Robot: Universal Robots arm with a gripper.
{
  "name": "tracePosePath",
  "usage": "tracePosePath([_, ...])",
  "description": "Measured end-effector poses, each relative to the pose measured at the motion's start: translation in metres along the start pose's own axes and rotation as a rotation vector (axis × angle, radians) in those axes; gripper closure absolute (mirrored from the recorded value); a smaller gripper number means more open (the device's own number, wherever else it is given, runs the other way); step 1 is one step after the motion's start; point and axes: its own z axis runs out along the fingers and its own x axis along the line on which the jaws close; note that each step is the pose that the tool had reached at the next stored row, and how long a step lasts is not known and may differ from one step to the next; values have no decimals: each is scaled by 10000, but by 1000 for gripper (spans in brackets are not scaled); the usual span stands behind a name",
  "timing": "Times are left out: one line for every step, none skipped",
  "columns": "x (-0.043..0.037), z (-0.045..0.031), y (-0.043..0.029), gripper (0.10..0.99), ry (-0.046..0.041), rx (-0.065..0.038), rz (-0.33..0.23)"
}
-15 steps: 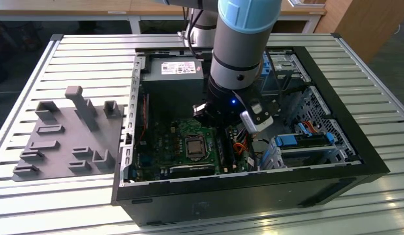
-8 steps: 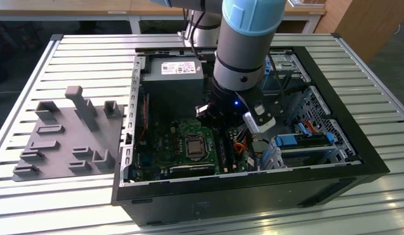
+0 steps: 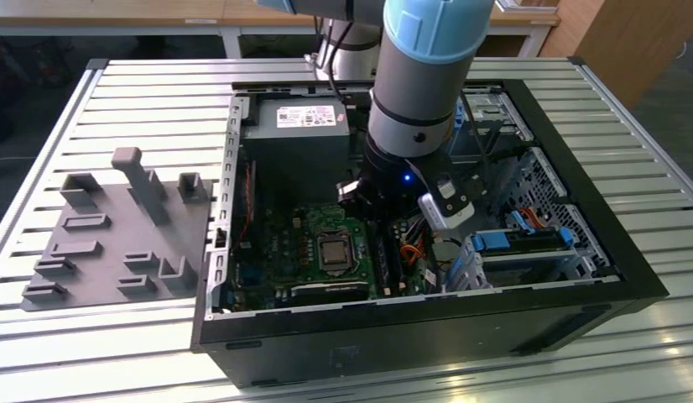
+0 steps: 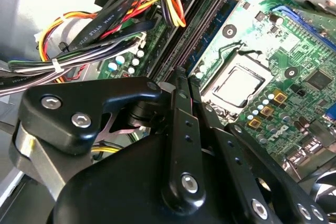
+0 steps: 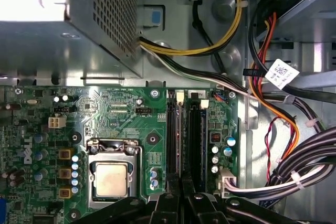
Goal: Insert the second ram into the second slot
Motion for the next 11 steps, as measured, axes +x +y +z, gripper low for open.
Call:
tracePosePath([0, 1, -1, 953, 0, 2, 1])
tracePosePath([-1, 3, -1, 953, 0, 2, 1])
tracePosePath([-2, 5, -1, 953, -1, 2, 0])
tracePosePath([-2, 6, -1, 953, 0, 2, 0])
tracePosePath([-2, 6, -1, 953, 0, 3, 0])
tracePosePath([-2, 7, -2, 953, -1, 3, 0])
tracePosePath([-3, 9, -3, 953, -1, 0, -1])
tracePosePath([-3, 11, -5, 953, -2, -1, 0])
tracePosePath([-4, 13, -7, 953, -1, 0, -1])
tracePosePath([-4, 13, -9, 953, 0, 2, -1])
tracePosePath([-4, 15, -12, 953, 0, 1, 0])
